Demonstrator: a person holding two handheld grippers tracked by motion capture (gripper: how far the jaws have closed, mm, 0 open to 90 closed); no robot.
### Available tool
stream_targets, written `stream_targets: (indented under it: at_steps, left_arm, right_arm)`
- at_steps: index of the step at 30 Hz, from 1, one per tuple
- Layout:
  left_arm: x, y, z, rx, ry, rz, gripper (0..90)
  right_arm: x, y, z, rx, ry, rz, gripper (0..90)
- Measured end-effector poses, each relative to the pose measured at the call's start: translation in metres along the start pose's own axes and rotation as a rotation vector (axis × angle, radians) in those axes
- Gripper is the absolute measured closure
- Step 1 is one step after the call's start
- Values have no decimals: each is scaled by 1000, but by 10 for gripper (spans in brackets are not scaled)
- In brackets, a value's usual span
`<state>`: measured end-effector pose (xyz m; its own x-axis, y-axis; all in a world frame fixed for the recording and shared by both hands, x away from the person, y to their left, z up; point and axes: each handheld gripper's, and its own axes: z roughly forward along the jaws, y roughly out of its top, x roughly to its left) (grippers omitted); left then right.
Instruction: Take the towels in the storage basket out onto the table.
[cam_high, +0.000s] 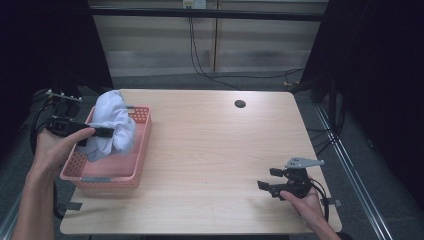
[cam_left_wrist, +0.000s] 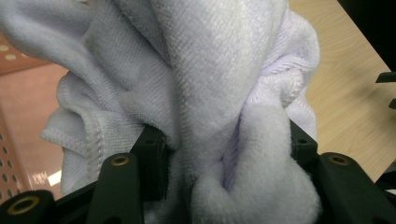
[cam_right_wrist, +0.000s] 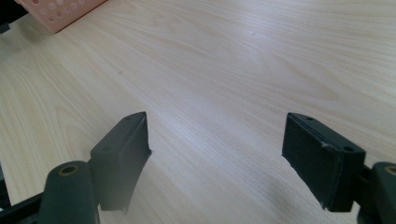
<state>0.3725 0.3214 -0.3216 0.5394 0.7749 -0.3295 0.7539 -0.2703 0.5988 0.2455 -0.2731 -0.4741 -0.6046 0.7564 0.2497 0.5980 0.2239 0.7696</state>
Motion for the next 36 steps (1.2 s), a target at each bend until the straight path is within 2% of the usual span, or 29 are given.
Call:
stream_targets:
  at_steps: [4, 5, 6, 7, 8, 13, 25, 31, 36]
  left_arm:
    - [-10, 4, 3, -3, -9, 20, 467]
    - [-17, 7, 5, -6, -15, 36, 466]
    - [-17, 7, 5, -6, -15, 36, 466]
    - [-25, 10, 8, -6, -19, 54, 466]
    - [-25, 10, 8, -6, -19, 54, 466]
    - [-44, 19, 13, -20, -39, 92, 465]
    - [-73, 31, 28, -31, -76, 131, 463]
    - [-90, 40, 44, -23, -102, 153, 461]
    - [-98, 45, 53, -20, -117, 166, 461]
  right_arm:
    - [-1, 0, 1, 3, 0, 5, 222]
    - [-1, 0, 1, 0, 1, 2, 221]
    - [-1, 0, 1, -2, -1, 2, 221]
    - [-1, 0, 0, 0, 1, 0, 222]
    - [-1, 0, 0, 0, 1, 0, 222]
    - [0, 0, 0, -5, 5, 1, 221]
    - [1, 2, 0, -7, 12, -16, 218]
    - [1, 1, 0, -6, 11, -17, 218]
    - [1, 2, 0, -5, 13, -16, 219]
